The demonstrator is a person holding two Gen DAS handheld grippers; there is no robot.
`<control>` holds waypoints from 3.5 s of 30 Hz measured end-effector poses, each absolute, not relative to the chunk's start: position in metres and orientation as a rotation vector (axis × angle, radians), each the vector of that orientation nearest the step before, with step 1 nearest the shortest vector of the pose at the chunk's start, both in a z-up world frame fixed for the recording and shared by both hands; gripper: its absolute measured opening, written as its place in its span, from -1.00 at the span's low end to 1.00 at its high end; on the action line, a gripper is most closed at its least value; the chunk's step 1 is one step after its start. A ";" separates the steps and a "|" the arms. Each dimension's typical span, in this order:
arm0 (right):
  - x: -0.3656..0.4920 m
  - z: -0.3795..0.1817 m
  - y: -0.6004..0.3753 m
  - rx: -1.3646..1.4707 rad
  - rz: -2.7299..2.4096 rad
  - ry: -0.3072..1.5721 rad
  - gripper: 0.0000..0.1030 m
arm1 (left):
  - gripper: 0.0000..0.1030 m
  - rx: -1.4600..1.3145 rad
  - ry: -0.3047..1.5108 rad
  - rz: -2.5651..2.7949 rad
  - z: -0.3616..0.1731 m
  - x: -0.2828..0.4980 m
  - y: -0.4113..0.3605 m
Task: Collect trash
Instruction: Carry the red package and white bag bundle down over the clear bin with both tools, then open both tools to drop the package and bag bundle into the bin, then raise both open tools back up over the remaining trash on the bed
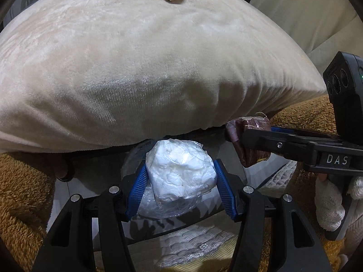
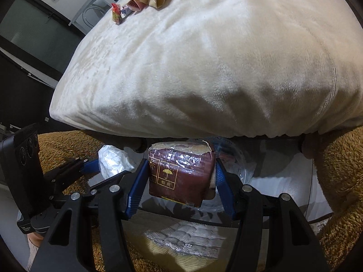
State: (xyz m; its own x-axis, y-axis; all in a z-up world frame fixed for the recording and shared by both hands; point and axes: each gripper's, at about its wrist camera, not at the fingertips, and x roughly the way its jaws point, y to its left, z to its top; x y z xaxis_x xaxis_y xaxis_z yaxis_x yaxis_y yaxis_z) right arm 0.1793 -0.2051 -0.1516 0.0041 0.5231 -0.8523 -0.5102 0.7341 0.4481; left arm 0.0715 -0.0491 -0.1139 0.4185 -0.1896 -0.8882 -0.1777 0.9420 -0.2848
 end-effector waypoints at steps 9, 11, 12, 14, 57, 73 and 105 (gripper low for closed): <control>0.180 -0.175 -0.198 -0.021 0.767 1.439 0.12 | 0.10 -0.359 1.229 -0.010 -0.132 0.076 -0.052; 0.181 -0.180 -0.195 -0.028 0.757 1.460 0.12 | 0.10 -0.356 1.247 -0.006 -0.137 0.077 -0.053; 0.182 -0.183 -0.194 -0.030 0.753 1.470 0.12 | 0.10 -0.356 1.257 -0.007 -0.139 0.078 -0.054; 0.182 -0.187 -0.192 -0.038 0.745 1.487 0.12 | 0.10 -0.354 1.281 -0.002 -0.143 0.079 -0.054; 0.185 -0.184 -0.192 -0.035 0.716 1.466 0.37 | 0.35 -0.394 1.286 0.011 -0.143 0.073 -0.049; 0.176 -0.110 -0.212 -0.034 0.852 1.146 0.37 | 0.35 -0.449 1.051 -0.007 -0.093 0.062 -0.025; 0.300 -0.041 -0.109 -0.259 0.980 0.790 0.37 | 0.34 -0.320 0.745 0.114 0.009 0.148 0.102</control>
State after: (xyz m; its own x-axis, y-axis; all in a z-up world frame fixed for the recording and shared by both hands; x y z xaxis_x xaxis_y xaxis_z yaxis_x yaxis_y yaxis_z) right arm 0.3003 -0.1087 -0.0405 0.3110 0.6427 -0.7001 -0.8208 0.5530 0.1430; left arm 0.1476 0.1025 0.0089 0.7317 -0.0110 -0.6815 -0.2141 0.9455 -0.2452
